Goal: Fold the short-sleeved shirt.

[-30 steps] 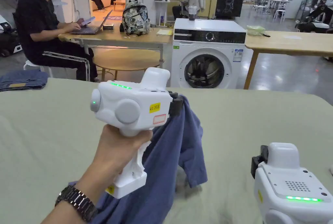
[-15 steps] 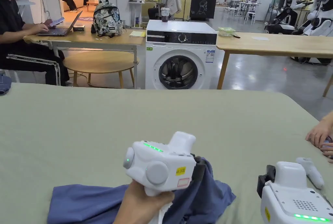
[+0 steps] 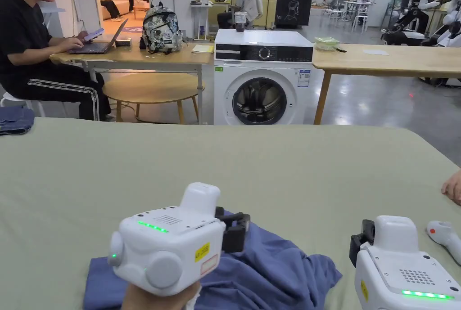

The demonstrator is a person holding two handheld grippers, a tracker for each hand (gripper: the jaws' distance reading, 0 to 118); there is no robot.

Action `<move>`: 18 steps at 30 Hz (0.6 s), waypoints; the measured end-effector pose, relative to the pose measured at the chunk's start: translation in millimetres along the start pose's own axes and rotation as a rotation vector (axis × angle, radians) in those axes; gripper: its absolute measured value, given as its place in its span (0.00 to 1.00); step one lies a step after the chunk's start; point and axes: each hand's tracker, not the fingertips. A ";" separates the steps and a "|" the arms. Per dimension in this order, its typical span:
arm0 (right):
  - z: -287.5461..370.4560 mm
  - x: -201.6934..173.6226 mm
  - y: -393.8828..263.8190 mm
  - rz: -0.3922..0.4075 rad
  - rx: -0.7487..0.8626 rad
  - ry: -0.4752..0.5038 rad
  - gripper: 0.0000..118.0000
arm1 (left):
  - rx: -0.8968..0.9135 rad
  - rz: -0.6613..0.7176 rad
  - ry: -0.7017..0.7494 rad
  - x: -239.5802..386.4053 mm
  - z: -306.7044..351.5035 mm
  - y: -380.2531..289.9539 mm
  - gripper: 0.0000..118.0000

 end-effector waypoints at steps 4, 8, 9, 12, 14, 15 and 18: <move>-4.0 -18.5 2.2 0.008 0.012 0.033 0.00 | 0.032 0.013 0.139 -26.6 28.2 -15.7 0.09; -10.1 -36.0 1.2 0.012 0.006 0.070 0.00 | -0.004 0.072 0.171 -58.5 45.8 -30.6 0.00; -11.8 -39.8 0.6 0.013 0.003 0.076 0.00 | -0.009 0.092 0.190 -67.5 48.0 -33.7 0.00; -16.3 -49.3 -1.6 0.019 -0.006 0.092 0.00 | -0.042 0.127 0.277 -98.5 50.9 -40.9 0.00; -19.6 -53.8 -3.0 0.025 -0.014 0.102 0.00 | -0.074 0.178 0.313 -126.8 50.3 -42.1 0.00; -21.4 -55.6 -3.6 0.028 -0.017 0.105 0.00 | -0.112 0.211 0.314 -142.9 46.9 -41.6 0.00; -26.4 -59.0 -4.9 0.032 -0.026 0.108 0.00 | -0.210 0.300 0.304 -187.6 31.2 -41.7 0.00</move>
